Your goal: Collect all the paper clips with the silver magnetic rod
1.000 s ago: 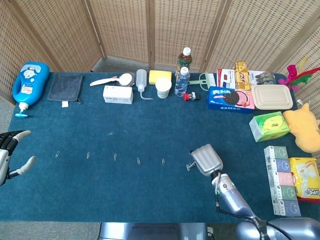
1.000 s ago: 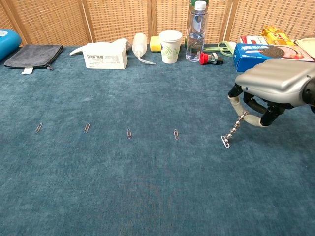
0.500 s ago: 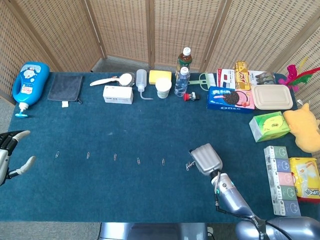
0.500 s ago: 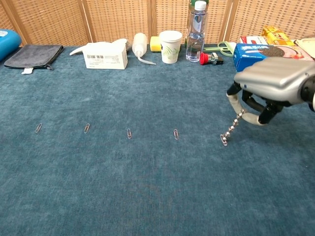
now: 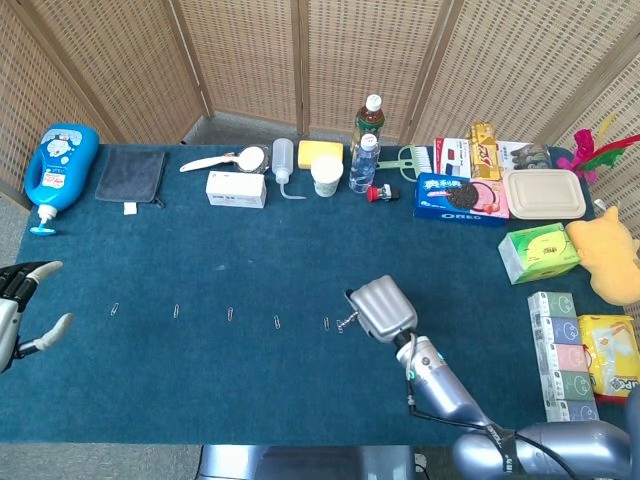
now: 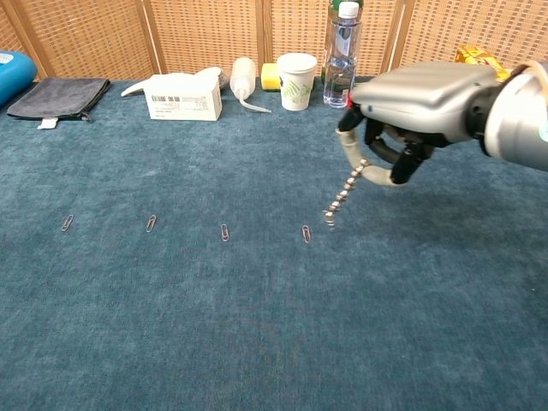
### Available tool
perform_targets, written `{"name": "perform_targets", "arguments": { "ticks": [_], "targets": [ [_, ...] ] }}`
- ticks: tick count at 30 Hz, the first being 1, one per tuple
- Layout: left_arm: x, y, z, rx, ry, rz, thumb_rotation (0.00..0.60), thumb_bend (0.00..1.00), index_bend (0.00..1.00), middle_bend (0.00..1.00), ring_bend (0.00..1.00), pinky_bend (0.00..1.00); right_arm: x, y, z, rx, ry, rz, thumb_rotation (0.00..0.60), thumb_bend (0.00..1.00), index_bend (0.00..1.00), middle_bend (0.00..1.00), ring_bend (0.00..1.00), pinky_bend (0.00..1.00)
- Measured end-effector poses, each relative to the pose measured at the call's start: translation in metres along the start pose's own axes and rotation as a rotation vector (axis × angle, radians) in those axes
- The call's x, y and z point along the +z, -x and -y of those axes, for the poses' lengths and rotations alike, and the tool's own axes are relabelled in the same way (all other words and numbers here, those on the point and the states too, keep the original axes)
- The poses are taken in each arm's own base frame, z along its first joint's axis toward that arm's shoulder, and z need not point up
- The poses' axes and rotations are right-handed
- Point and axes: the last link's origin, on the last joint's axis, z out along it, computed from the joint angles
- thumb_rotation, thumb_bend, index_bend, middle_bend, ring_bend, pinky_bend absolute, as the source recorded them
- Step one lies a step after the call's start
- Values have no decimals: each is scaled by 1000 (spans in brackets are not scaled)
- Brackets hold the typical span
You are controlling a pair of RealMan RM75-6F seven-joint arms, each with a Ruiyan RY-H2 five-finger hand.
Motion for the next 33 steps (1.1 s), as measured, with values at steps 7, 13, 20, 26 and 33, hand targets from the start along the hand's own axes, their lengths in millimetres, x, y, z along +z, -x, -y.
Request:
{"name": "perform_targets", "arguments": {
  "ticks": [7,13,20,26,33],
  "targets": [
    [-2,-1,4,2,-11,-1,58,359,178,209,167,146,10,-2,15,9,-27,1,600,510,640,815,830,631],
    [-5,1,8,1,-22,7,57,359,178,209,167,145,21,4,25,-5,-40,19,600,509,641,817,831,634],
    [-5,2,10,3,-26,11,59,359,178,209,164,145,31,15,28,-32,-26,39,600,508,643,819,833,639],
    [-5,2,10,4,-27,9,57,359,178,209,163,145,36,21,25,-39,-11,43,600,508,645,819,833,639],
    [-4,2,9,7,-26,11,58,359,178,209,163,145,39,26,23,-43,-9,58,600,508,649,819,834,639]
  ]
}}
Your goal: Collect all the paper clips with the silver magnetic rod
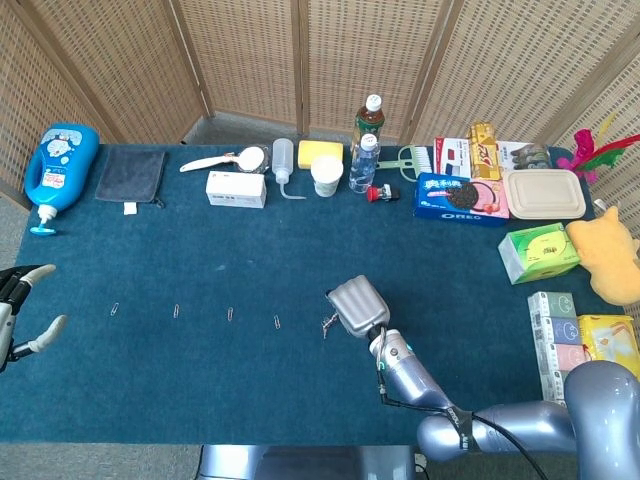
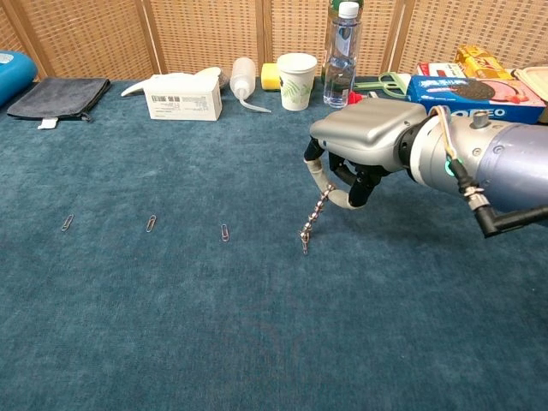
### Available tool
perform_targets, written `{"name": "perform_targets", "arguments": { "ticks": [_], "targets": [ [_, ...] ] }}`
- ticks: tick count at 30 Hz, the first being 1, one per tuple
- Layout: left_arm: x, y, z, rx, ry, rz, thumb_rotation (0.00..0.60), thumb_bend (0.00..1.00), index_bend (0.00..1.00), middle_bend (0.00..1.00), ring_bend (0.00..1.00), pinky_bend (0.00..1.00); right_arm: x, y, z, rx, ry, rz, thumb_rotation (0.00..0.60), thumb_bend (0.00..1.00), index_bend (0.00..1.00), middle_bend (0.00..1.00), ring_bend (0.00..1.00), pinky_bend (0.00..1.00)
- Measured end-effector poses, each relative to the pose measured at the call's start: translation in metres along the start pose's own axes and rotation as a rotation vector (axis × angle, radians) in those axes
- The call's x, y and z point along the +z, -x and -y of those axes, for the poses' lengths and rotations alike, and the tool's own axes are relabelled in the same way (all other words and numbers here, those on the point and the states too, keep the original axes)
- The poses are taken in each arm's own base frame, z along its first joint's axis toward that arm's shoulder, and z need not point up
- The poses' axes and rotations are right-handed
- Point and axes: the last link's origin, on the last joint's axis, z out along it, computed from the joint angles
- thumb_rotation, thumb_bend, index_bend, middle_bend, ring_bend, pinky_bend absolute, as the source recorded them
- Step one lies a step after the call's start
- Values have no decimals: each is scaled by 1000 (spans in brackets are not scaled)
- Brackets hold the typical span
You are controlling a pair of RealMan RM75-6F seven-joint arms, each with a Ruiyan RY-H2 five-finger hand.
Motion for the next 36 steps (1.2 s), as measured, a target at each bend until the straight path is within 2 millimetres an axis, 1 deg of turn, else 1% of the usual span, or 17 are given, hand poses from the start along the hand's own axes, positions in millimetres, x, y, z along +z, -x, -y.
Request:
{"name": "perform_targets", "arguments": {
  "ticks": [6,15,24,30,36],
  "targets": [
    [0,0,0,3,1,0,57,359,178,209,164,145,1,-1,0,11,0,0,600,508,651,818,834,639],
    [1,0,-1,2,6,2,60,359,178,209,163,145,-3,-16,2,70,-20,-18,600,507,653,819,834,639],
    [0,0,-1,3,6,3,57,359,176,209,160,145,0,-24,20,168,-80,-5,600,508,657,819,834,639],
    [-1,1,2,4,0,6,57,359,174,209,160,145,7,-30,31,198,-98,-23,600,508,657,819,834,639],
    [0,2,2,1,3,9,57,359,174,209,160,146,15,-29,39,215,-98,-21,600,508,656,819,834,639]
  ]
}}
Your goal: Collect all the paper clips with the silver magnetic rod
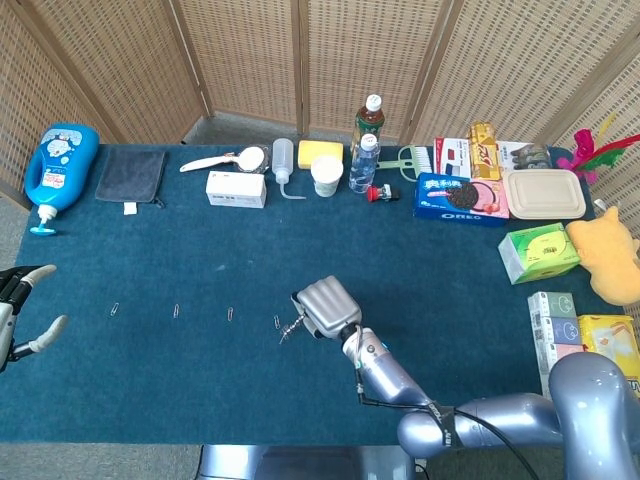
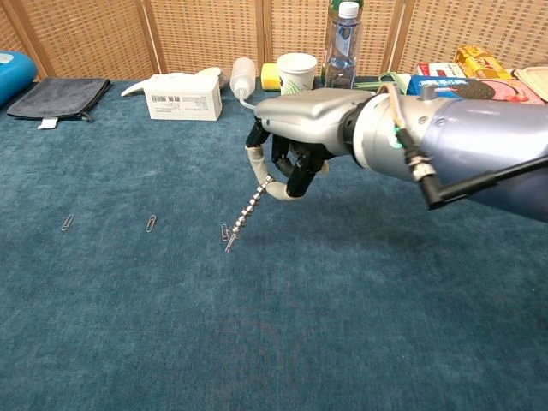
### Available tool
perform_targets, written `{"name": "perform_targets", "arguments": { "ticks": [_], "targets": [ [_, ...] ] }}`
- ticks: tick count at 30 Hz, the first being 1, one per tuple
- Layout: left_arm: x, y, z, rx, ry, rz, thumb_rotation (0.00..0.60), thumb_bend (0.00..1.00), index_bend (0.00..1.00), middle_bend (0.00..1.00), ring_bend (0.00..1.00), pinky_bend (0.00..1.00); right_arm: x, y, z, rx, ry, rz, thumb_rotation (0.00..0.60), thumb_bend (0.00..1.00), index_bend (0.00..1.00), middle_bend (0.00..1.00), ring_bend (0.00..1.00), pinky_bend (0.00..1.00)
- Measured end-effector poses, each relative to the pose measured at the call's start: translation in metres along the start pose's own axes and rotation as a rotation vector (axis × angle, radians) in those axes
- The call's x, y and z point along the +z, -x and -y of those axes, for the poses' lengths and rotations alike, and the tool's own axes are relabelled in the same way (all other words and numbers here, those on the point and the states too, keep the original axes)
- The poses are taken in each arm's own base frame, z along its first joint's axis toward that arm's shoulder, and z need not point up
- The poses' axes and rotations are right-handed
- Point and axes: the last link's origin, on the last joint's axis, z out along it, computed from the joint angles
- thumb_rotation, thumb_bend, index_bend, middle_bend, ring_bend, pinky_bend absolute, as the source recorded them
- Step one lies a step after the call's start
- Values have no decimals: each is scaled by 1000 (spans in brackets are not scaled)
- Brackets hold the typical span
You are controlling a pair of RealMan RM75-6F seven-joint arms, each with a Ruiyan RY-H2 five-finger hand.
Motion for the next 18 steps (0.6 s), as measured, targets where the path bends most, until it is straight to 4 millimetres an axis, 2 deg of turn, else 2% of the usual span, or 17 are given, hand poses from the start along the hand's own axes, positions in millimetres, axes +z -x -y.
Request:
{"name": "perform_targets", "arguments": {
  "ticks": [18],
  "targets": [
    [2,0,0,0,0,-1,57,359,172,209,160,145,29,12,17,36,14,28,600,508,652,819,834,639]
  ]
}}
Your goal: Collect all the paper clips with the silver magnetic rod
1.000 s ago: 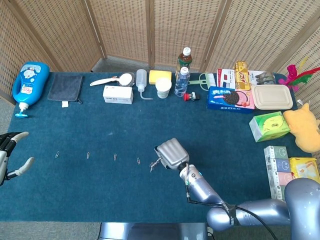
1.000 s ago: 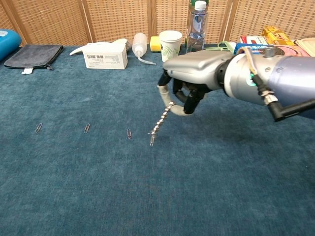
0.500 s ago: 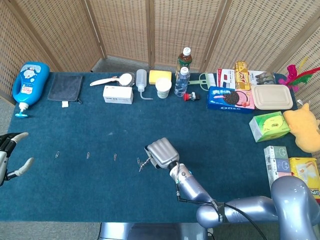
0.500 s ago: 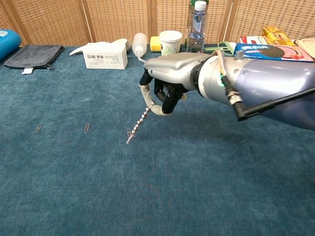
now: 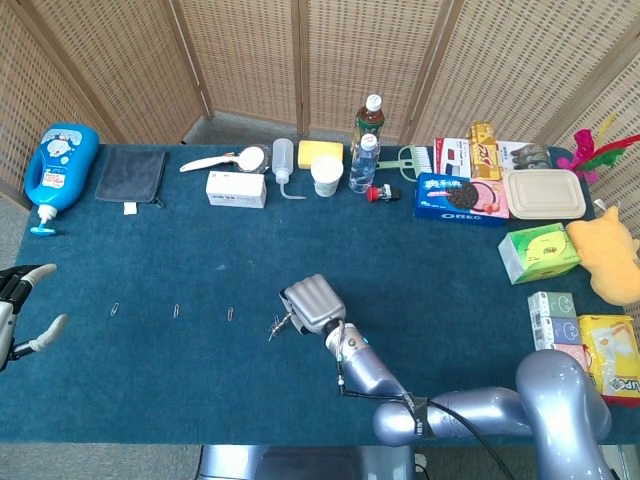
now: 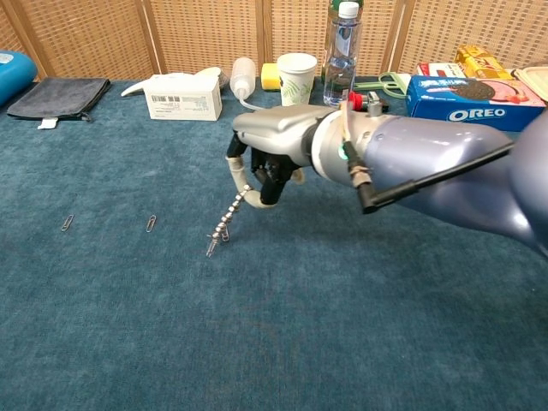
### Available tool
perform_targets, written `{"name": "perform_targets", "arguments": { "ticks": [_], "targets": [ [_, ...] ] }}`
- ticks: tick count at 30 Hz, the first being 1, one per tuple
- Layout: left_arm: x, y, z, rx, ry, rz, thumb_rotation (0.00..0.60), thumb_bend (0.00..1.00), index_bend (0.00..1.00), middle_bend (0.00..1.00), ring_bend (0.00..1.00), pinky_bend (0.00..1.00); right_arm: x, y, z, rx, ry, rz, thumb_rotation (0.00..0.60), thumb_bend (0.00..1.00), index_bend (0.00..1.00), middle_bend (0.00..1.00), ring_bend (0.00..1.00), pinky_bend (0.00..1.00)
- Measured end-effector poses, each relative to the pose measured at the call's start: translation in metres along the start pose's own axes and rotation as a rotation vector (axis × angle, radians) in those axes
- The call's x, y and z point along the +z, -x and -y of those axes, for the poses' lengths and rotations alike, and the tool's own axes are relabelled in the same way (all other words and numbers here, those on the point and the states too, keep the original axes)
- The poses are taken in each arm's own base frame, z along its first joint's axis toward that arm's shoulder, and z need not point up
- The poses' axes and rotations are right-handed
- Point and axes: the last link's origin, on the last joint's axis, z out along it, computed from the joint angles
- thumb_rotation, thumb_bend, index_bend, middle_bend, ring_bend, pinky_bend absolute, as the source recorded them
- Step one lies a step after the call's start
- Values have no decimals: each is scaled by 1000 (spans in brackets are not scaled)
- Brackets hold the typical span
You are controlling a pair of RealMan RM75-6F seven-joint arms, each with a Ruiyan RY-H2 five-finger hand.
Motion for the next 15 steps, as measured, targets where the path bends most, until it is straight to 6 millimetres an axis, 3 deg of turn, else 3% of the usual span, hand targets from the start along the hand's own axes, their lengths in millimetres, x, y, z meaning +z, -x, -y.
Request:
{"name": "perform_targets", "arguments": {
  "ticks": [15],
  "targets": [
    [0,-4,3,6,-3,-6,57,359,170,209,160,146,25,5,6,18,28,13,600,508,654,819,834,639]
  ]
}}
